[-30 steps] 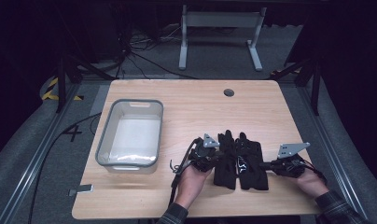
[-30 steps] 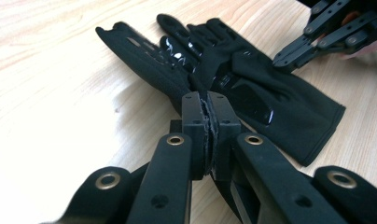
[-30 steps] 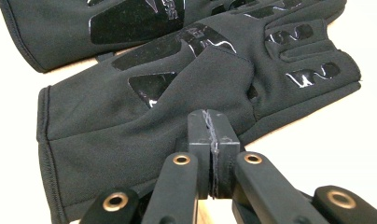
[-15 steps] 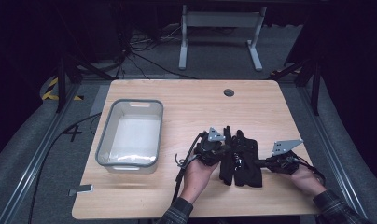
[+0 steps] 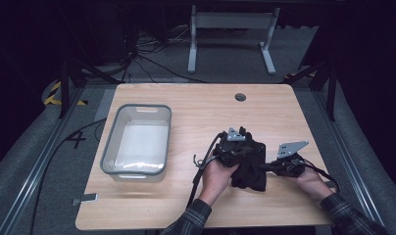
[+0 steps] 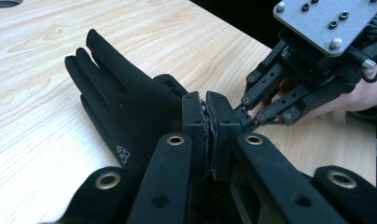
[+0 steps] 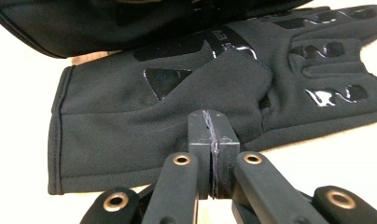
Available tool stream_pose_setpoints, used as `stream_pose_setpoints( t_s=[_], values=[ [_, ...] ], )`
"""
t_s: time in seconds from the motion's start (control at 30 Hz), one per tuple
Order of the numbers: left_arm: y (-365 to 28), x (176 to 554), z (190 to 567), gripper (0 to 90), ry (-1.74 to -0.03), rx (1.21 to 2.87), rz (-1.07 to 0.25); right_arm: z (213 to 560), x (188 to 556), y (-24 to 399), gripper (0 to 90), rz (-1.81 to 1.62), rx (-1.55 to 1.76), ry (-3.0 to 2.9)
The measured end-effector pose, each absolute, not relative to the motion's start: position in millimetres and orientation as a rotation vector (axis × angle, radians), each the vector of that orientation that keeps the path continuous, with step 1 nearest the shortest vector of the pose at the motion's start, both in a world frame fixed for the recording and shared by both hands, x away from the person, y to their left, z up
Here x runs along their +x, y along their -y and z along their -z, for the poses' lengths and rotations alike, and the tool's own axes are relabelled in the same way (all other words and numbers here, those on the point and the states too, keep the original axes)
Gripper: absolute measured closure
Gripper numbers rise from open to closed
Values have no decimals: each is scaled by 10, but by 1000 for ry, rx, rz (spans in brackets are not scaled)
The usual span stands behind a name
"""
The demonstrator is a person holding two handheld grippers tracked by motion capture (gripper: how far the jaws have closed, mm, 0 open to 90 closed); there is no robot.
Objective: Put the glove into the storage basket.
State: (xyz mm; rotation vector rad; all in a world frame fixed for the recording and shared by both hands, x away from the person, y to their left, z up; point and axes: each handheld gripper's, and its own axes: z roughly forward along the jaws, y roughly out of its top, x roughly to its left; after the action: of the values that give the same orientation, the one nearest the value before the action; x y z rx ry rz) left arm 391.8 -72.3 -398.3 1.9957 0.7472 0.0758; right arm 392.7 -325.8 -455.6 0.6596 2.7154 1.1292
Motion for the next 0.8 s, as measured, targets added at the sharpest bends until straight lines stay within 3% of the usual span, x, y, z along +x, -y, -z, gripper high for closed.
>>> stream_pose_setpoints(
  t_s=[0.47,0.8],
  values=[
    [1076,3976,4116,873,-696,2048,-39,4560,3933,3231,899,-1126,647,-2717],
    [1104,3979,4159,836,-648,2041,9,4518,3928,3310,897,-1113,663,-2693]
  ],
)
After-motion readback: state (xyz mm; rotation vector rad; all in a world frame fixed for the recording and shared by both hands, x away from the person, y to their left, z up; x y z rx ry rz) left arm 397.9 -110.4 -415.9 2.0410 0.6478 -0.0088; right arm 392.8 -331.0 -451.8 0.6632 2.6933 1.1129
